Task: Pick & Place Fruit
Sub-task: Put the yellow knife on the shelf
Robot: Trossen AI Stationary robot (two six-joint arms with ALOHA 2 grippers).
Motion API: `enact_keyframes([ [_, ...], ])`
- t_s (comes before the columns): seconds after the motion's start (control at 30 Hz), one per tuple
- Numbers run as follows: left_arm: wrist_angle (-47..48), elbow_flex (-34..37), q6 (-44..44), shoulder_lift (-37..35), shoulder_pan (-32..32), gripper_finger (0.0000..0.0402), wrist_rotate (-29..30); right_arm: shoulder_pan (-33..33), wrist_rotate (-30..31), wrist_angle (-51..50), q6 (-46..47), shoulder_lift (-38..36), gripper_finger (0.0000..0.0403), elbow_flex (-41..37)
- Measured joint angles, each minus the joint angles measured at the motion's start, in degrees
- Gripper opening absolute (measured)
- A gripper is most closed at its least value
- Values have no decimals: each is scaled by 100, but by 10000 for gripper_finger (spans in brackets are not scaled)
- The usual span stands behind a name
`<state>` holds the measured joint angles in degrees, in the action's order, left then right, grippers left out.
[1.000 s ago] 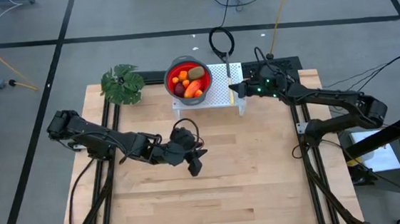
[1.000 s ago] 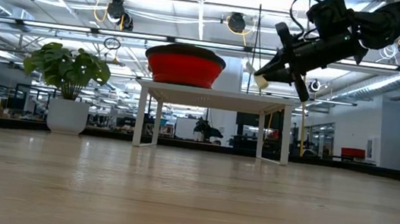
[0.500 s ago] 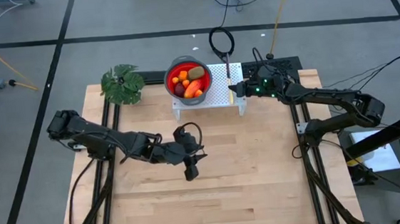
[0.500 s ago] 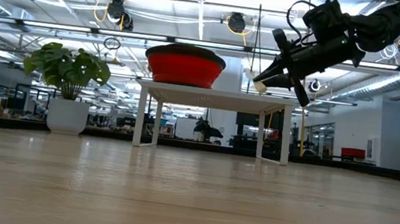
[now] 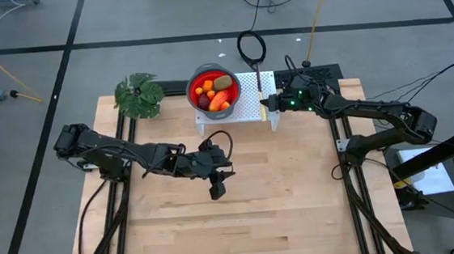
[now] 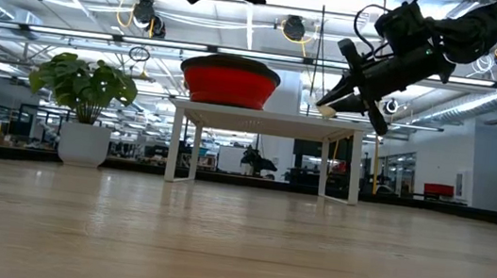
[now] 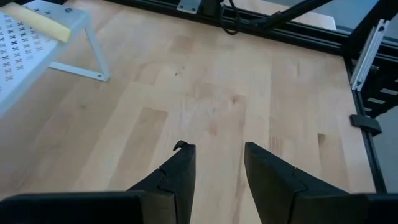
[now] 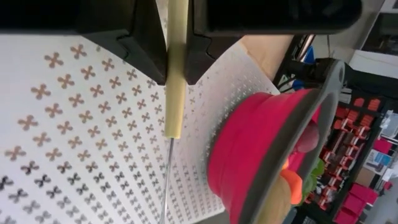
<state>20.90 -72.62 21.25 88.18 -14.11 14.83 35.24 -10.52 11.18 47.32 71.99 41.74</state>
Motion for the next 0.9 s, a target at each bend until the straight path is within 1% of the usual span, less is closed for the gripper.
enact_keyframes([
  [0.1,3,0,-17,0,-2,136,0,-23,125,50,-1,1,34,0],
  [0.3,3,0,-21,1,-4,136,0,-22,175,31,5,2,33,0],
  [0.43,7,0,-66,0,-4,136,0,-22,184,-127,236,2,39,0],
  [0.77,49,2,-166,2,-2,136,2,-21,459,-315,324,2,42,-2],
  [0.9,49,2,-213,2,19,136,2,-22,508,-342,545,4,42,-7],
])
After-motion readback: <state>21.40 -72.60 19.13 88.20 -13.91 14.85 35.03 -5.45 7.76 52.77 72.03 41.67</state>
